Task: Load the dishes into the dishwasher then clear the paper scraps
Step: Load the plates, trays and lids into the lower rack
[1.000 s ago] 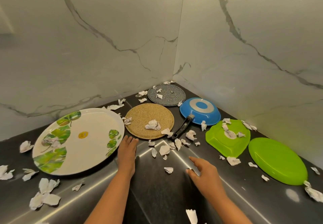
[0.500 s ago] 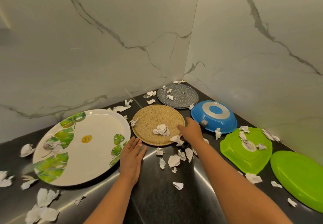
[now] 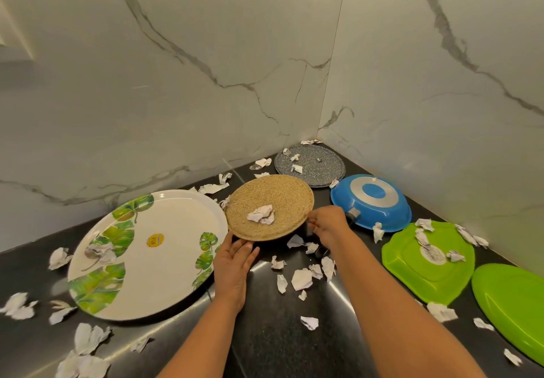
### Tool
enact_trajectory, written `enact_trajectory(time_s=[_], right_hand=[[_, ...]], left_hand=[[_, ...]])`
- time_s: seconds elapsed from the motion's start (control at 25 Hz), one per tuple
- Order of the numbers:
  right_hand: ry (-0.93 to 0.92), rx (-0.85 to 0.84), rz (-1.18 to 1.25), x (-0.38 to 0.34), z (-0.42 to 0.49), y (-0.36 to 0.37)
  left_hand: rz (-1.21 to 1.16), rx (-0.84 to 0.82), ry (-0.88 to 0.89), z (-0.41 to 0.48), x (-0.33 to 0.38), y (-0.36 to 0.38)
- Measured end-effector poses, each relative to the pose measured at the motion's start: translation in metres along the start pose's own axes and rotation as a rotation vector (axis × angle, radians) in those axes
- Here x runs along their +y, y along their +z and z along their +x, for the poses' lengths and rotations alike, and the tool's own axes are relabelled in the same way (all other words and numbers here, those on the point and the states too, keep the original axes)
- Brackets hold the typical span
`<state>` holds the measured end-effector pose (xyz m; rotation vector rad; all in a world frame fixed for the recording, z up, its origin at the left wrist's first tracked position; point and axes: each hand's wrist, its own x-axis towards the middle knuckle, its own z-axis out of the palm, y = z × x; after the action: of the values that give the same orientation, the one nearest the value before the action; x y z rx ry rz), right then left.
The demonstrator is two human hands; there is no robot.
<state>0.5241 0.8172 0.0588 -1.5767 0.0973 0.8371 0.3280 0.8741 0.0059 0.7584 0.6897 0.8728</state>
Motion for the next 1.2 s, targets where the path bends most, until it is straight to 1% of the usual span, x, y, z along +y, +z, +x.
enact_trajectory(time_s=[0.12,0.24,0.32,0.44,0.64,0.76,0.84,1.0,1.08,1.2], right_hand=[[0.048,-0.073,0.15,-0.002,-0.019,0.003],[-0.024,-0.161,0.218,-0.001,-0.05,-0.001],[-0.091,-0.166,0.217,0.005,-0.074,-0.008],[-0.229,-0.113,0.196,0.023,-0.112,-0.031],[-0.348,-0.018,0.183,0.055,-0.168,-0.086],[-0.409,0.048,0.126,0.074,-0.188,-0.11],[-0.428,0.081,0.092,0.085,-0.203,-0.119],[-0.452,0.167,0.076,0.11,-0.232,-0.134],[-0.468,0.23,0.101,0.121,-0.245,-0.145],[-0.494,0.297,0.169,0.137,-0.273,-0.165]], left_hand=[[0.035,0.001,0.041,-0.001,0.0,0.003],[0.037,-0.016,0.059,-0.001,0.002,0.005],[0.025,-0.023,0.053,-0.002,0.004,0.007],[0.022,0.013,0.003,-0.006,0.006,0.009],[0.217,-0.076,-0.049,-0.015,0.005,0.003],[0.245,-0.096,-0.062,-0.023,0.003,-0.001],[0.21,-0.1,-0.064,-0.033,0.002,-0.004],[0.016,-0.105,-0.178,-0.076,0.001,-0.01],[0.018,-0.152,-0.195,-0.1,0.0,-0.013],[0.113,-0.267,-0.184,-0.13,0.003,-0.011]])
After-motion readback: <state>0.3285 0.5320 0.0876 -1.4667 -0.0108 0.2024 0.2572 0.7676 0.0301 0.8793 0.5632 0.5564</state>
